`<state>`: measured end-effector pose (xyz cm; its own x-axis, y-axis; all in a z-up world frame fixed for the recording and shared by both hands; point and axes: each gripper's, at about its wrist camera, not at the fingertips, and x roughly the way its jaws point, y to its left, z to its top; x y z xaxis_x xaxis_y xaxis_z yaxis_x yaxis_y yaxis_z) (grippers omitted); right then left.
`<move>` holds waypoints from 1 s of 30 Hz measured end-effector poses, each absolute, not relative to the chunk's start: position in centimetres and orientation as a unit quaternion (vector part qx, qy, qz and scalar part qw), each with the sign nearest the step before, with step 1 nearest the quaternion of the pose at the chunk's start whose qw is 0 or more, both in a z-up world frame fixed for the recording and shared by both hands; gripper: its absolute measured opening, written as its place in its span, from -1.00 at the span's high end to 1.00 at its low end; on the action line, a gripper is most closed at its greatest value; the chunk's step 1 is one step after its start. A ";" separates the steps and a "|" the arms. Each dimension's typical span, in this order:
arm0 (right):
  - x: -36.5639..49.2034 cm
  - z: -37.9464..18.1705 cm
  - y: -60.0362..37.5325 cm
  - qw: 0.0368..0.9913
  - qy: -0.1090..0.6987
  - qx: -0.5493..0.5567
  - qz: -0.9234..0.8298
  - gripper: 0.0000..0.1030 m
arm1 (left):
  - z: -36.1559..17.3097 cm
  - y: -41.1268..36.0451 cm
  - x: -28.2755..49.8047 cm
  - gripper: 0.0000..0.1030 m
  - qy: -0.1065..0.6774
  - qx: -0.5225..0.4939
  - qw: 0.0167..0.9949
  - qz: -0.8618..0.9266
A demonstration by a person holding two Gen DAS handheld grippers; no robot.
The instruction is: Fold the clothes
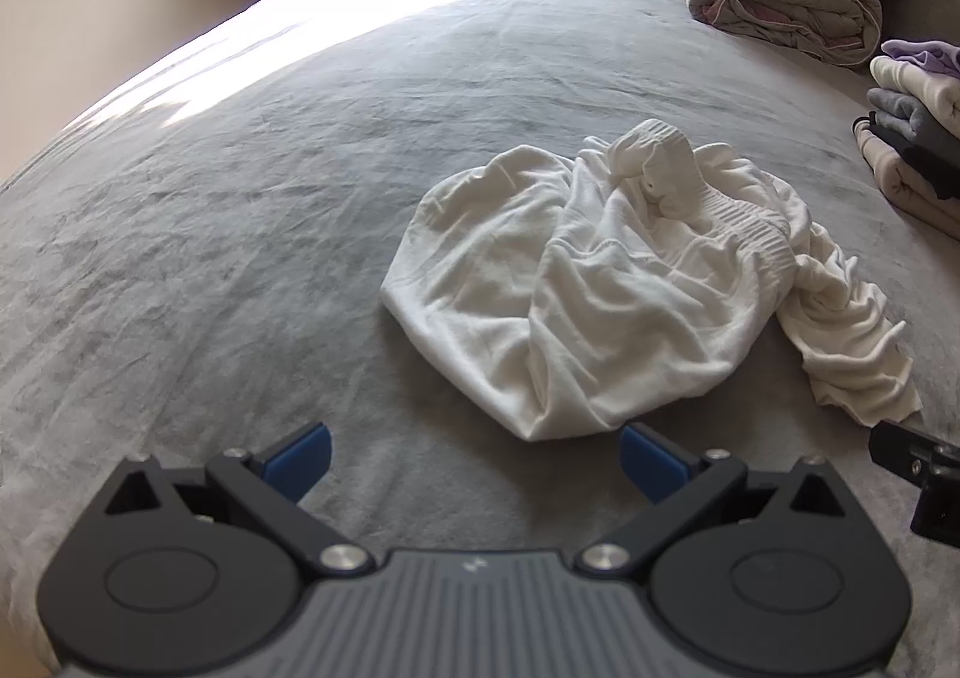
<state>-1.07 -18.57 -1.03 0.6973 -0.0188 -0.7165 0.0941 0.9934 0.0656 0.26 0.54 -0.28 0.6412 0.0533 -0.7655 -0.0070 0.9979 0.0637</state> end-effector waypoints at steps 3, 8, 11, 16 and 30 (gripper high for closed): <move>-1.0 -1.0 -18.6 0.920 0.388 0.050 -0.031 -1.00 | -0.3 0.6 0.2 -0.99 0.423 0.028 0.906 0.018; -1.1 -1.0 -18.6 0.919 0.389 0.050 -0.031 -1.00 | -0.3 0.6 0.2 -0.99 0.422 0.028 0.906 0.019; -1.1 -1.0 -18.7 0.919 0.390 0.051 -0.031 -1.00 | -0.2 0.6 0.2 -0.99 0.423 0.028 0.905 0.019; -1.1 -1.0 -18.6 0.919 0.391 0.051 -0.030 -1.00 | -0.2 0.6 0.3 -0.99 0.423 0.028 0.906 0.019; -1.0 -1.1 -18.6 0.918 0.393 0.050 -0.029 -1.00 | -0.3 0.6 0.3 -0.99 0.423 0.029 0.905 0.020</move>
